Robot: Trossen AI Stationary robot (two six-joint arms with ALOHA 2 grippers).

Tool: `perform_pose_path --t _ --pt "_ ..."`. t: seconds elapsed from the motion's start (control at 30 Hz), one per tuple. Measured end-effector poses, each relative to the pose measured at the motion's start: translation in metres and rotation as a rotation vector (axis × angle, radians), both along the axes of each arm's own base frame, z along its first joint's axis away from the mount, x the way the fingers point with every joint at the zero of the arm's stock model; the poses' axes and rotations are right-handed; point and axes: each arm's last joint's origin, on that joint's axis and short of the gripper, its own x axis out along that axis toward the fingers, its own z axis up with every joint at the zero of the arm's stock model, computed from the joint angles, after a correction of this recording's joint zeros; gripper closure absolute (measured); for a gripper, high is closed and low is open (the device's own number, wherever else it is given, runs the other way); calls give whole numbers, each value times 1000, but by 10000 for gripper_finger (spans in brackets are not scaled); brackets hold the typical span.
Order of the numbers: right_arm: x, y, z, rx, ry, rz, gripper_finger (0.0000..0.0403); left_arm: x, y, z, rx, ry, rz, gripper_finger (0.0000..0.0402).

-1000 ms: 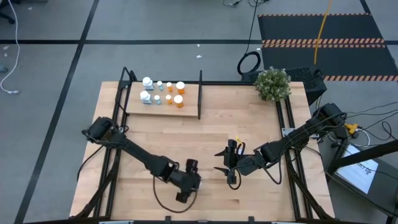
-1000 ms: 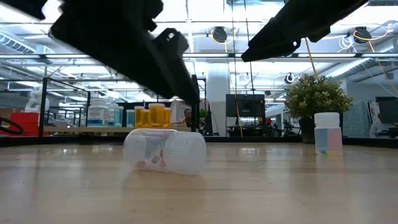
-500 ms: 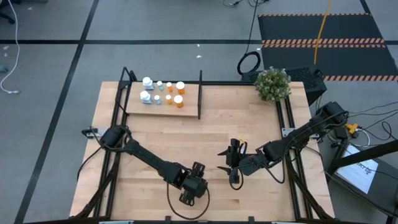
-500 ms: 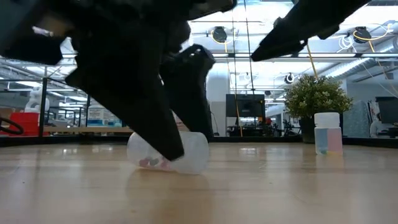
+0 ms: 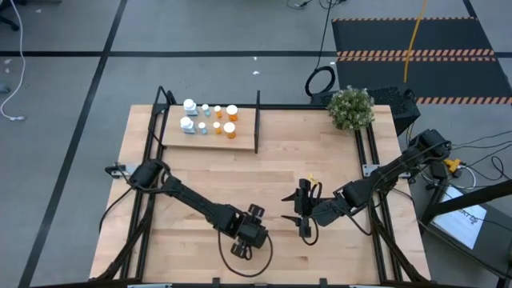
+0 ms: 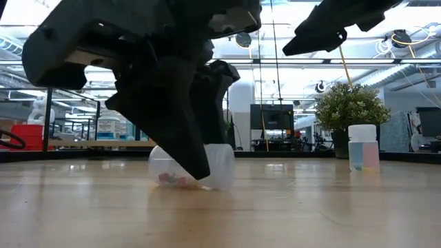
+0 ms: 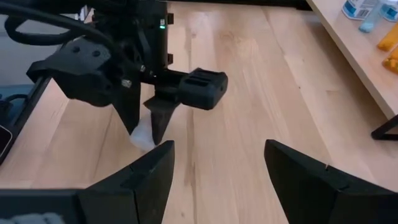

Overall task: Pick and place medicine bottles onto shelf by color
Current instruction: Put the bottom transparent pill bottle on the shelf

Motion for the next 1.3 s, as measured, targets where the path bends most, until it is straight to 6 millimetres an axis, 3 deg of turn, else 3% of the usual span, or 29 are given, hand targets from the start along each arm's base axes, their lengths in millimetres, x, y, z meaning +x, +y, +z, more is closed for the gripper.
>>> perform_pose_path --t 0.23,0.37,0.6,0.77,0.9,1.03,1.17,1.3 --pt "0 0 -1 1 6 -3 161 3 4 0 -24 -2 22 246" --pt "-2 -1 -2 8 26 -16 161 3 5 12 -31 -38 55 243" --pt "-3 -2 -10 72 -42 -34 161 -12 15 75 -35 -166 127 260" --pt "-4 -4 -16 117 -192 -13 161 -37 29 137 22 -352 211 255" --pt "1 -6 -11 86 -318 13 161 -52 40 166 25 -539 302 253" --pt "11 -8 -10 27 -411 24 161 -55 45 164 -59 -787 359 262" --pt "19 -13 -9 -1 -494 13 161 -57 47 147 -173 -1056 371 255" --pt "23 -17 -6 0 -544 -1 161 -64 54 126 -238 -1201 393 246"
